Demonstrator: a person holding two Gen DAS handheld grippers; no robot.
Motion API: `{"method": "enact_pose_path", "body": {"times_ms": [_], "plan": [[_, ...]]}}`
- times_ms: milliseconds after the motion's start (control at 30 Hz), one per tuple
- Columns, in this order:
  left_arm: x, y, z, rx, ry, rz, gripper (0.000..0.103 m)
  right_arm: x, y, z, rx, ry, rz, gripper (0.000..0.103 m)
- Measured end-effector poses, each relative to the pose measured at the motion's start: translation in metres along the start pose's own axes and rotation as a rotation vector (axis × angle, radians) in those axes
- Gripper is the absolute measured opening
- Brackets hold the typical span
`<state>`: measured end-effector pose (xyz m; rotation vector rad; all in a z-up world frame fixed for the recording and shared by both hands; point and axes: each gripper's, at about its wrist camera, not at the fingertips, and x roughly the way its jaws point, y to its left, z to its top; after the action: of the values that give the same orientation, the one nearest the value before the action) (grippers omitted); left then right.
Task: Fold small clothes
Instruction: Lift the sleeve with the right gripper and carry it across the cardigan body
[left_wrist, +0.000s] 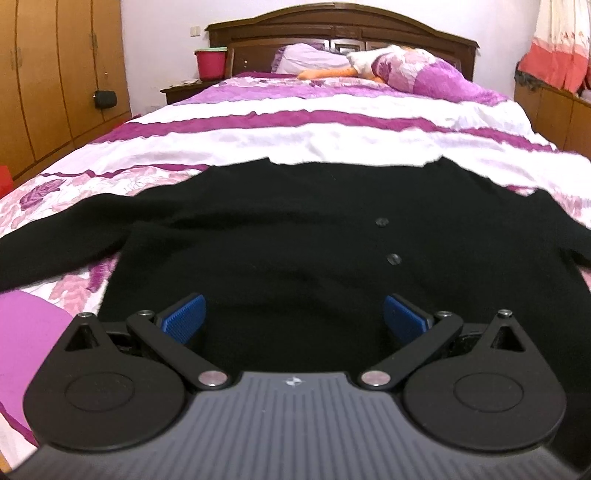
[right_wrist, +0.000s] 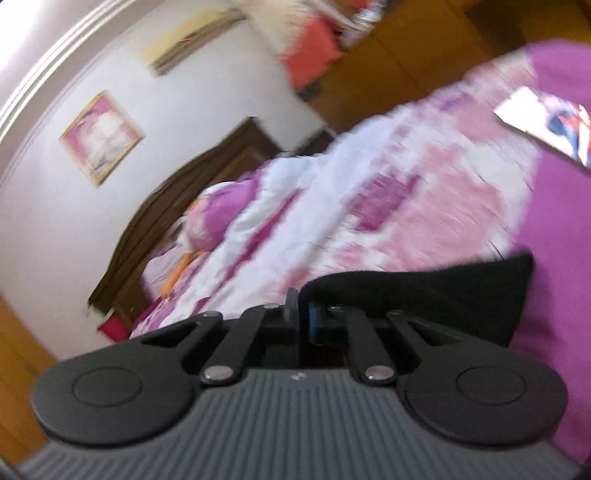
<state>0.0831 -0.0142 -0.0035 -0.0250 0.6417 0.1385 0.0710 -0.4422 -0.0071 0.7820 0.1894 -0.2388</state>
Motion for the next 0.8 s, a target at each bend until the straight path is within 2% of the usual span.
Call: {"method": "enact_pose_path", "body": {"times_ms": [200, 400, 600, 700, 800], "plan": [[-0.012, 0.019, 0.008, -0.042, -0.029, -0.003, 0.103, -0.017, 0.066, 0.022, -0.153, -0.014, 0.162, 0.007], [-0.024, 0.040, 0.015, -0.056, -0.065, 0.007, 0.103, -0.022, 0.145, 0.006, -0.353, 0.009, 0.297, 0.007], [-0.024, 0.067, 0.018, -0.071, -0.076, 0.026, 0.103, -0.003, 0.206, -0.063, -0.537, 0.157, 0.413, 0.007], [-0.018, 0.079, 0.014, -0.072, -0.065, 0.045, 0.103, 0.013, 0.221, -0.108, -0.636, 0.254, 0.425, 0.007], [-0.009, 0.091, 0.007, -0.092, -0.039, 0.054, 0.103, 0.030, 0.226, -0.147, -0.666, 0.382, 0.401, 0.007]]}}
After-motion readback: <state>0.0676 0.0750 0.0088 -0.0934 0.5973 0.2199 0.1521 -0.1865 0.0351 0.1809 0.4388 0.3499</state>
